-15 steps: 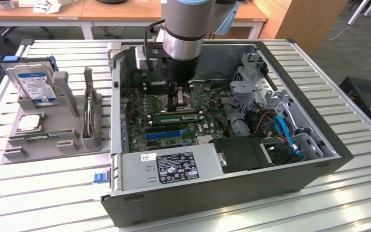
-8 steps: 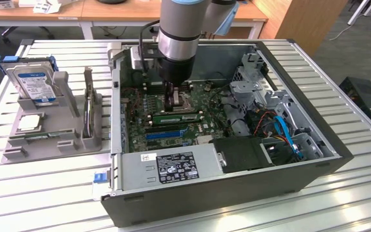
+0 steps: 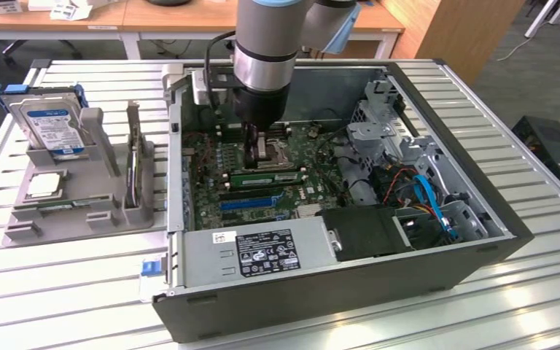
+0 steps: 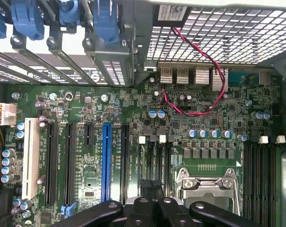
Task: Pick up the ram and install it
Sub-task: 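Press down the ram until it locks into place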
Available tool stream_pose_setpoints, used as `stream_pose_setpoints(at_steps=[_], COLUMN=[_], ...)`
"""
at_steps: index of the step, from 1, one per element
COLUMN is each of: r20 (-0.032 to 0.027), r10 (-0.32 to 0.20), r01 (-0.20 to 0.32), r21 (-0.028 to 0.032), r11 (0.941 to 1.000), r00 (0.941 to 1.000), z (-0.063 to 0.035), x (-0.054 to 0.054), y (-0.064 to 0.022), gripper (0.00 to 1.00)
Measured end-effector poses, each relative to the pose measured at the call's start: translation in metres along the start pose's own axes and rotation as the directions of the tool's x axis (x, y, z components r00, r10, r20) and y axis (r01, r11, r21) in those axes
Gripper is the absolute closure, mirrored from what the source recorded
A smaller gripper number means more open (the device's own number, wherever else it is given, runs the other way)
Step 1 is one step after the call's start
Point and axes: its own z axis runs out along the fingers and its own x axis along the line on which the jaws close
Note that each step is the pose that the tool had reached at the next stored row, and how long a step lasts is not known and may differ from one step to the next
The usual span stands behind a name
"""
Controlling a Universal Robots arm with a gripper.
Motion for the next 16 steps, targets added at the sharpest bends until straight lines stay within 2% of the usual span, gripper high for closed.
stream_pose_setpoints(at_steps=[16], r20=[0.0001], r10=[0.0], r01=[0.0], r21=[0.0001], r11=[1.0], r00=[1.0], z=[0.0007], x=[0.0044], y=[0.0], gripper=[0.89])
